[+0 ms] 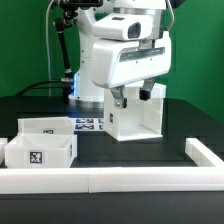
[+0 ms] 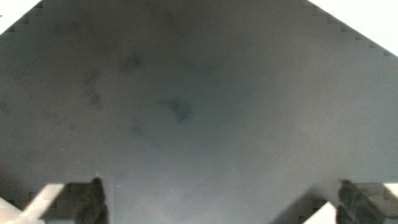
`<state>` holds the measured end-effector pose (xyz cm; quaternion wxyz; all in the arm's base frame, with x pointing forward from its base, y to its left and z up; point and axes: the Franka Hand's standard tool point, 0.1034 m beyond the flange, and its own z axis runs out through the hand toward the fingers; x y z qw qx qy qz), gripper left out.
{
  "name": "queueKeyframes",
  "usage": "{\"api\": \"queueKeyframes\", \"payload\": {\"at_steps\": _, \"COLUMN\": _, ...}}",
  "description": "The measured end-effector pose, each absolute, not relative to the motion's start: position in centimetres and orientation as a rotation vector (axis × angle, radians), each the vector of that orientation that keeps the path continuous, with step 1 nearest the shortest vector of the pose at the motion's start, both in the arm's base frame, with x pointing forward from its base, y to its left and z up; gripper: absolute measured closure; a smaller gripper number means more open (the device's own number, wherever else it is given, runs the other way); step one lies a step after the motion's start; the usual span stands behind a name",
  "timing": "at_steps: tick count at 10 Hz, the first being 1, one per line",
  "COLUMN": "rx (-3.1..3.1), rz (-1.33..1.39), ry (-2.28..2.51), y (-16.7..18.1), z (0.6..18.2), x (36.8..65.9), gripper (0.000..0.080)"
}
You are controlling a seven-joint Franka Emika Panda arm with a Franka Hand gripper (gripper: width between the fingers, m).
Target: Assemble drawer
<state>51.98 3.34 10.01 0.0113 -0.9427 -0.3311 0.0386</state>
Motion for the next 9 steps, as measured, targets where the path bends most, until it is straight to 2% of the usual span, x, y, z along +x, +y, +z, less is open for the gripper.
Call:
{"api": "queueKeyframes", "payload": {"at_steps": 3, "rx": -3.048, "rz": 0.110, "ry": -0.636, "y": 3.6, "z": 10.0, "x": 51.4, "gripper": 0.0150}}
{"api": "queueKeyframes", "payload": {"at_steps": 5, "rx": -3.083, "rz": 0.146, "ry": -0.314, "y": 4.6, "z": 10.0, "x": 49.0, "gripper": 0.0150}}
{"api": "queueKeyframes", "payload": {"at_steps": 6, "rx": -3.084, "rz": 0.153, "ry": -0.310, "y": 5.1, "z": 10.1, "x": 48.2, "gripper": 0.0150}}
{"api": "queueKeyframes", "payload": {"at_steps": 9, "rx": -3.095, "rz": 0.138, "ry": -0.267, "y": 7.0, "z": 12.4, "x": 45.6, "gripper": 0.0150}}
